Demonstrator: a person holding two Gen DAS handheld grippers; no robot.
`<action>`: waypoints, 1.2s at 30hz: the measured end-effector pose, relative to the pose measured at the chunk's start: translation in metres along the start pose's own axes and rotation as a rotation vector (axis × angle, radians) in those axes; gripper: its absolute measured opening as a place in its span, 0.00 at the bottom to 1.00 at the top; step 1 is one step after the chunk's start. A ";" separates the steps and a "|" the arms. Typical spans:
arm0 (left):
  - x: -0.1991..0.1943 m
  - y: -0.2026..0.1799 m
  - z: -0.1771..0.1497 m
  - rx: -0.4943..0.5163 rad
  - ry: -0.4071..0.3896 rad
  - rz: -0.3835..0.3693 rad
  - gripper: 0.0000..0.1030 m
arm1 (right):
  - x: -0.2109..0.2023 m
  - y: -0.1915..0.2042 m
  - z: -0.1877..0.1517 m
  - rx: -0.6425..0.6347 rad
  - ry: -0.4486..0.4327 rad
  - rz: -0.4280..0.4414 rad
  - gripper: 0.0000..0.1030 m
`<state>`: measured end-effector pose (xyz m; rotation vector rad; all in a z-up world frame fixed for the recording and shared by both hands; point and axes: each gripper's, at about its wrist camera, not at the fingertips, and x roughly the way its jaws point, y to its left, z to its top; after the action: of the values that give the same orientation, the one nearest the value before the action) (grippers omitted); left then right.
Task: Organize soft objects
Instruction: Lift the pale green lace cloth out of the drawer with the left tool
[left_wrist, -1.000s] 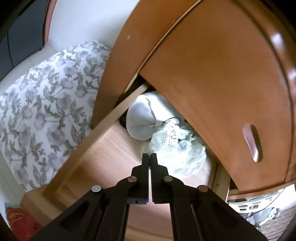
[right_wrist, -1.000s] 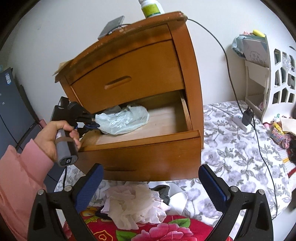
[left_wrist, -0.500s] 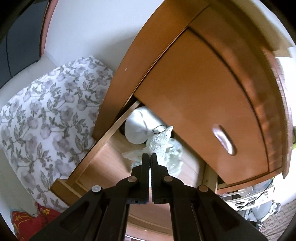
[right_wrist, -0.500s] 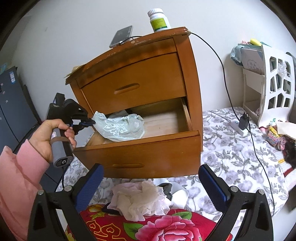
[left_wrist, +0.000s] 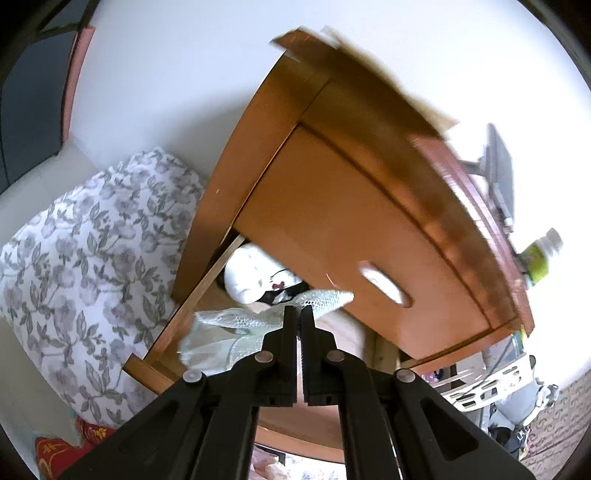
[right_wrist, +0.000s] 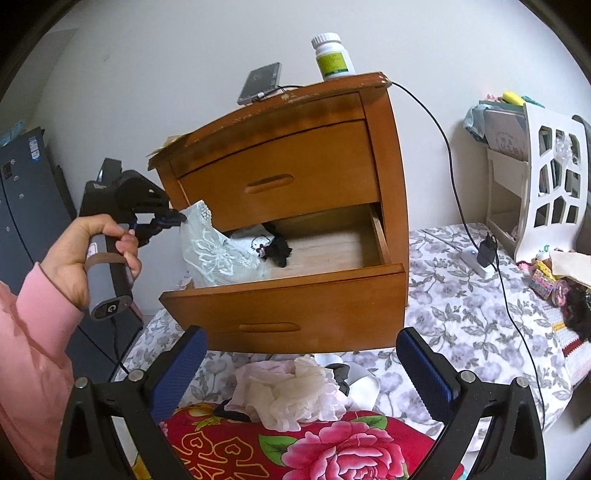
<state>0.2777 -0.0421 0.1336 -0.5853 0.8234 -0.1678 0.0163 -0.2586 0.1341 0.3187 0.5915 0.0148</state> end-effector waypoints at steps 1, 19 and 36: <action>-0.005 -0.002 0.000 0.004 -0.005 -0.009 0.01 | -0.003 0.002 0.000 -0.004 -0.005 0.001 1.00; -0.103 -0.045 -0.004 0.150 -0.138 -0.141 0.01 | -0.040 0.029 -0.004 -0.062 -0.068 0.025 1.00; -0.162 -0.074 -0.052 0.387 -0.141 -0.246 0.01 | -0.059 0.043 -0.009 -0.098 -0.101 0.045 1.00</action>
<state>0.1363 -0.0671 0.2510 -0.3255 0.5598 -0.4936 -0.0340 -0.2209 0.1722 0.2359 0.4820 0.0703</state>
